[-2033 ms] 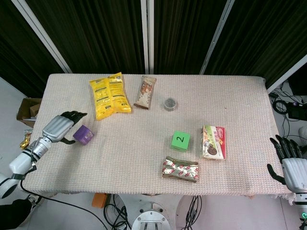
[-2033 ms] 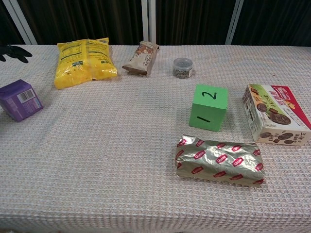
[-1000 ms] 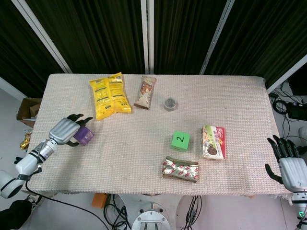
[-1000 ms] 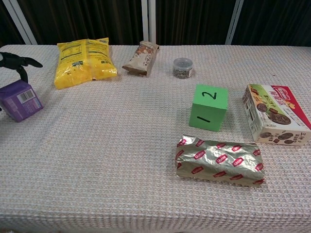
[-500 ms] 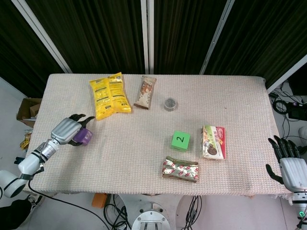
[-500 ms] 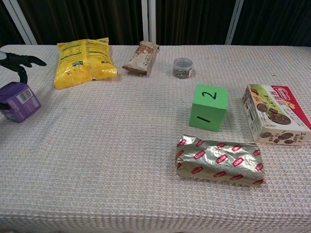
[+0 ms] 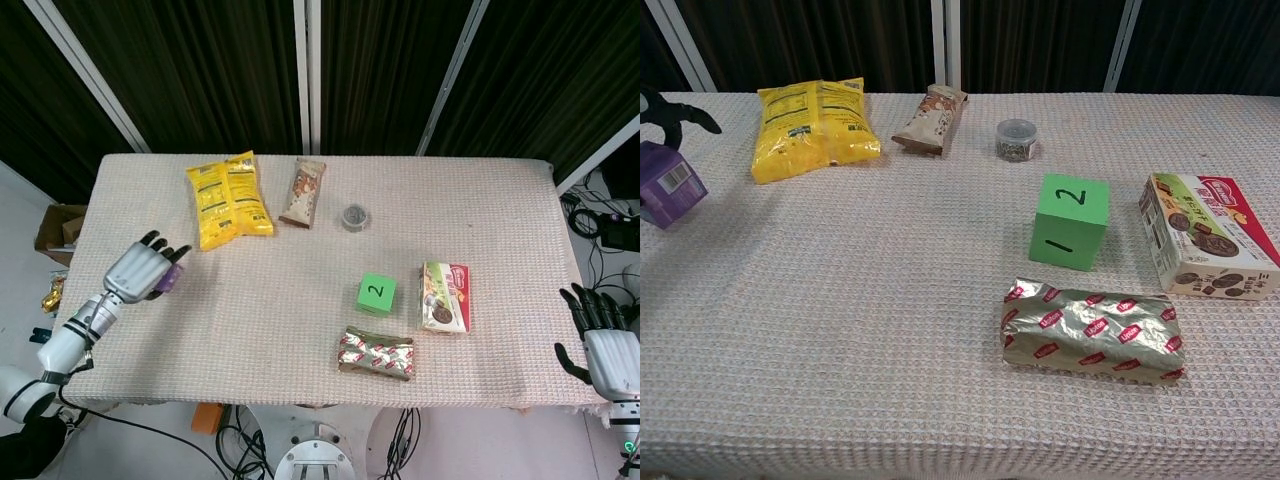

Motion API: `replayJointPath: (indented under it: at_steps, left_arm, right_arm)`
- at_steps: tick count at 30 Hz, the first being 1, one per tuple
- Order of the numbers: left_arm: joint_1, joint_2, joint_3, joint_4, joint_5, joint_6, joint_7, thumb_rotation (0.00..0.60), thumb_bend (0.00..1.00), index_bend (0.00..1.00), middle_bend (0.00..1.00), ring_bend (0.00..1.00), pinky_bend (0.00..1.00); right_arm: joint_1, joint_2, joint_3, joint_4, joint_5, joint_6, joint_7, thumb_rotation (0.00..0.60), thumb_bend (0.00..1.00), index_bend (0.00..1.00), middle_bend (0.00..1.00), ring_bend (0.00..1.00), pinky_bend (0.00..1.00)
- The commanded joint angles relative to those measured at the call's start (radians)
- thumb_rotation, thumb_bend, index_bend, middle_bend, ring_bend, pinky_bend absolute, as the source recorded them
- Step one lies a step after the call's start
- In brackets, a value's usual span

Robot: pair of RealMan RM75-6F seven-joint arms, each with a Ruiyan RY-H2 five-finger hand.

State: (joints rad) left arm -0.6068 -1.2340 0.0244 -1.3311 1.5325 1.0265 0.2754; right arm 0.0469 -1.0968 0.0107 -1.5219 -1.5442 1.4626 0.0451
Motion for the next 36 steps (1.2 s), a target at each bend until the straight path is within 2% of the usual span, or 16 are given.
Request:
replayJointPath:
  at_steps: [1, 4, 8, 12, 18, 20, 22, 24, 27, 30, 36]
  left_arm:
    - [0.036, 0.029, -0.031, -0.245, -0.206, 0.006, 0.572, 0.6, 0.27, 0.16, 0.72, 0.3, 0.2]
    - [0.038, -0.01, -0.023, -0.274, -0.292, 0.014, 0.752, 0.6, 0.27, 0.16, 0.72, 0.3, 0.2]
    - [0.026, -0.062, -0.012, -0.297, -0.394, 0.005, 0.891, 0.6, 0.27, 0.17, 0.72, 0.3, 0.2]
    - [0.014, -0.105, -0.004, -0.289, -0.421, 0.013, 0.935, 0.6, 0.27, 0.17, 0.72, 0.3, 0.2]
    - [-0.006, -0.131, 0.007, -0.282, -0.451, -0.011, 0.924, 0.6, 0.27, 0.11, 0.7, 0.3, 0.2]
    - [-0.009, -0.134, 0.011, -0.278, -0.441, -0.007, 0.912, 0.6, 0.26, 0.07, 0.63, 0.3, 0.2]
    - [-0.008, -0.133, 0.011, -0.278, -0.43, -0.004, 0.877, 0.6, 0.24, 0.03, 0.45, 0.26, 0.2]
    - [-0.005, -0.13, 0.006, -0.278, -0.41, 0.01, 0.832, 0.6, 0.21, 0.0, 0.23, 0.21, 0.2]
    - [-0.001, -0.118, 0.004, -0.285, -0.381, 0.025, 0.78, 0.6, 0.19, 0.0, 0.07, 0.13, 0.19]
    - [0.004, -0.093, 0.006, -0.311, -0.368, 0.029, 0.733, 0.6, 0.18, 0.0, 0.01, 0.07, 0.18]
    - [0.038, -0.03, 0.003, -0.375, -0.348, 0.076, 0.624, 0.6, 0.09, 0.0, 0.0, 0.04, 0.17]
  right_arm:
    - [-0.002, -0.002, -0.001, 0.007, 0.001, 0.002, 0.004, 0.6, 0.29, 0.0, 0.0, 0.0, 0.0]
    - [-0.005, 0.0, 0.0, 0.013, 0.003, 0.007, 0.013, 0.6, 0.29, 0.0, 0.0, 0.0, 0.0]
    - [-0.008, 0.0, 0.001, 0.023, 0.007, 0.008, 0.025, 0.6, 0.29, 0.0, 0.0, 0.0, 0.0]
    - [-0.006, -0.004, 0.0, 0.031, 0.009, -0.001, 0.028, 0.6, 0.29, 0.0, 0.0, 0.0, 0.0]
    - [-0.004, -0.006, 0.0, 0.036, 0.012, -0.005, 0.033, 0.6, 0.29, 0.0, 0.0, 0.0, 0.0]
    - [-0.004, -0.005, 0.001, 0.038, 0.013, -0.005, 0.035, 0.6, 0.29, 0.0, 0.0, 0.0, 0.0]
    - [-0.004, -0.005, 0.002, 0.039, 0.014, -0.005, 0.036, 0.6, 0.29, 0.0, 0.0, 0.0, 0.0]
    - [-0.004, -0.004, 0.002, 0.039, 0.015, -0.006, 0.036, 0.6, 0.29, 0.0, 0.0, 0.0, 0.0]
    - [-0.003, -0.004, 0.003, 0.038, 0.016, -0.007, 0.036, 0.6, 0.29, 0.0, 0.0, 0.0, 0.0]
    - [-0.003, -0.005, 0.003, 0.036, 0.017, -0.008, 0.033, 0.6, 0.29, 0.0, 0.0, 0.0, 0.0]
    - [-0.002, -0.007, 0.003, 0.034, 0.019, -0.011, 0.025, 0.6, 0.29, 0.0, 0.0, 0.0, 0.0]
